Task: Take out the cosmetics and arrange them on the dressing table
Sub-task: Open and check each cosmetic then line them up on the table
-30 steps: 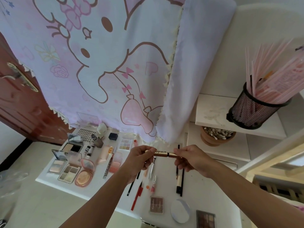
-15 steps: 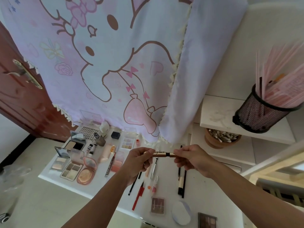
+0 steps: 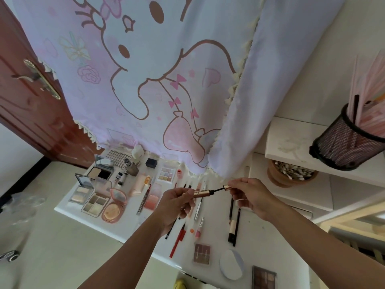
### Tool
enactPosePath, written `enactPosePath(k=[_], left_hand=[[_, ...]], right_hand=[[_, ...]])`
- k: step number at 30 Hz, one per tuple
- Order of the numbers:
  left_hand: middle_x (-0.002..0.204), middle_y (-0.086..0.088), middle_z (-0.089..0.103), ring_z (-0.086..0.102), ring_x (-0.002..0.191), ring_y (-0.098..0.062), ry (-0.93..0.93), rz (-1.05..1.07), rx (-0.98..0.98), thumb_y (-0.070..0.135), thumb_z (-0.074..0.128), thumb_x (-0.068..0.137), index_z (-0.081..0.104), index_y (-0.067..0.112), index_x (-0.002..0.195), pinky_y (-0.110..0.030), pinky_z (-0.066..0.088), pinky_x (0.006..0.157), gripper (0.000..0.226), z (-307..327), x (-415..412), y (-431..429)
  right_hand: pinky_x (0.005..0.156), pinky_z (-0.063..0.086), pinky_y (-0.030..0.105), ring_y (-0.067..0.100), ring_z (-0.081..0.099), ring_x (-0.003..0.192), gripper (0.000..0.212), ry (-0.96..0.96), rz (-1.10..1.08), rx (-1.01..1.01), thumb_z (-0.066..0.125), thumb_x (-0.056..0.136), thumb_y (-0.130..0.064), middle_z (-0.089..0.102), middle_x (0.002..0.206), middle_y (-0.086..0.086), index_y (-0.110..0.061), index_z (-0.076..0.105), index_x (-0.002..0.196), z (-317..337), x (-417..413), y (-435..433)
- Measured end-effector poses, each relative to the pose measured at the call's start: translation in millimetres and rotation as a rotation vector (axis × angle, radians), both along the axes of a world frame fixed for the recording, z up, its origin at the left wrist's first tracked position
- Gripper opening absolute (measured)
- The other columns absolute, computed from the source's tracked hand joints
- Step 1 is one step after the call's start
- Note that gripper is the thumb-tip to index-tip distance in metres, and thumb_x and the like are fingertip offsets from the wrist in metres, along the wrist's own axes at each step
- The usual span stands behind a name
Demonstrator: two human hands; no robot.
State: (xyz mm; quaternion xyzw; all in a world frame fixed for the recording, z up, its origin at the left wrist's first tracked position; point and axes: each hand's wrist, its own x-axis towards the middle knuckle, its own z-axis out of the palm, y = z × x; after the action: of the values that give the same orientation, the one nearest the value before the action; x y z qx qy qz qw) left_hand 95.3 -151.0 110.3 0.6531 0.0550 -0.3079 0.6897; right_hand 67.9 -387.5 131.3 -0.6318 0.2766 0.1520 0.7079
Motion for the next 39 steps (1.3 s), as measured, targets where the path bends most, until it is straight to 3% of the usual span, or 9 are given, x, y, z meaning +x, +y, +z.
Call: enactPosePath(k=[4, 8, 12, 15, 21, 26, 30, 33, 39], left_hand=[[0.079, -0.008, 0.068, 0.056, 0.062, -0.013, -0.034, -0.102, 0.133, 0.016, 0.061, 0.094, 0.070, 0.005, 0.100, -0.023, 0.044, 0.054, 0.016, -6.8, -6.1, 2.8], [0.090, -0.009, 0.073, 0.064, 0.071, -0.014, -0.091, -0.224, 0.285, 0.012, 0.067, 0.088, 0.069, 0.011, 0.097, -0.022, 0.051, 0.061, 0.009, -22.8, -21.0, -2.1], [0.088, -0.002, 0.072, 0.067, 0.077, -0.009, -0.161, -0.279, 0.418, 0.012, 0.069, 0.086, 0.070, 0.015, 0.094, -0.009, 0.049, 0.063, 0.008, -42.4, -29.6, -13.1], [0.081, 0.004, 0.069, 0.063, 0.067, -0.001, -0.234, -0.329, 0.522, 0.019, 0.070, 0.085, 0.071, 0.013, 0.090, -0.005, 0.043, 0.058, 0.007, -55.1, -25.3, -20.0], [0.088, -0.001, 0.073, 0.066, 0.075, -0.012, -0.324, -0.361, 0.697, 0.024, 0.072, 0.083, 0.074, 0.010, 0.092, -0.021, 0.048, 0.069, 0.017, -71.4, -3.8, -32.5], [0.089, -0.002, 0.072, 0.063, 0.073, -0.011, -0.242, -0.319, 0.751, 0.021, 0.079, 0.077, 0.071, 0.010, 0.092, -0.018, 0.045, 0.064, 0.020, -95.9, 4.6, -51.9], [0.095, -0.002, 0.073, 0.066, 0.084, -0.014, -0.231, -0.356, 0.810, 0.027, 0.073, 0.083, 0.073, 0.012, 0.090, -0.027, 0.053, 0.078, 0.017, -118.6, 7.1, -65.1], [0.095, 0.001, 0.073, 0.066, 0.087, -0.014, -0.218, -0.361, 0.873, 0.033, 0.069, 0.085, 0.072, 0.016, 0.090, -0.035, 0.056, 0.080, 0.018, -130.1, 6.3, -72.2], [0.094, 0.002, 0.070, 0.064, 0.087, -0.017, -0.226, -0.368, 1.021, 0.038, 0.064, 0.089, 0.067, 0.018, 0.101, -0.030, 0.049, 0.072, 0.024, -142.8, 6.6, -81.3]], right_hand=[[0.050, 0.044, 0.025, 0.013, 0.055, 0.057, 0.014, 0.018, -0.046, 0.075, 0.070, 0.089, -0.019, 0.062, 0.067, 0.004, -0.007, 0.070, 0.081, -7.1, 3.5, 1.8], [0.051, 0.050, 0.023, 0.014, 0.063, 0.066, 0.018, 0.039, -0.043, 0.088, 0.071, 0.088, -0.021, 0.068, 0.075, 0.005, -0.003, 0.071, 0.091, -20.6, 4.7, 7.7], [0.054, 0.051, 0.024, 0.013, 0.066, 0.068, 0.022, 0.076, -0.042, 0.016, 0.073, 0.087, -0.022, 0.070, 0.079, 0.005, -0.003, 0.071, 0.097, -38.2, 9.6, 14.7], [0.054, 0.050, 0.024, 0.013, 0.065, 0.069, 0.016, 0.093, -0.064, -0.033, 0.073, 0.088, -0.023, 0.068, 0.078, 0.003, -0.008, 0.070, 0.094, -50.8, 17.3, 18.0], [0.052, 0.050, 0.023, 0.012, 0.063, 0.067, 0.016, 0.098, -0.104, -0.146, 0.071, 0.090, -0.021, 0.067, 0.081, 0.004, -0.010, 0.066, 0.100, -73.3, 40.8, 25.8], [0.057, 0.053, 0.027, 0.014, 0.063, 0.067, 0.020, 0.141, -0.107, -0.293, 0.069, 0.090, -0.023, 0.068, 0.086, 0.006, -0.012, 0.061, 0.104, -106.5, 58.8, 24.3], [0.075, 0.060, 0.041, 0.023, 0.068, 0.085, 0.017, 0.146, 0.010, -0.518, 0.068, 0.085, -0.031, 0.071, 0.095, 0.005, -0.022, 0.061, 0.098, -132.8, 72.4, 28.4], [0.077, 0.055, 0.034, 0.024, 0.065, 0.088, 0.018, 0.169, 0.076, -0.617, 0.064, 0.088, -0.029, 0.065, 0.093, 0.001, -0.019, 0.063, 0.104, -144.4, 78.9, 30.2], [0.064, 0.039, 0.025, 0.026, 0.061, 0.078, 0.013, 0.263, 0.118, -0.666, 0.056, 0.090, -0.022, 0.064, 0.082, 0.008, -0.012, 0.064, 0.088, -170.2, 83.4, 22.8]])
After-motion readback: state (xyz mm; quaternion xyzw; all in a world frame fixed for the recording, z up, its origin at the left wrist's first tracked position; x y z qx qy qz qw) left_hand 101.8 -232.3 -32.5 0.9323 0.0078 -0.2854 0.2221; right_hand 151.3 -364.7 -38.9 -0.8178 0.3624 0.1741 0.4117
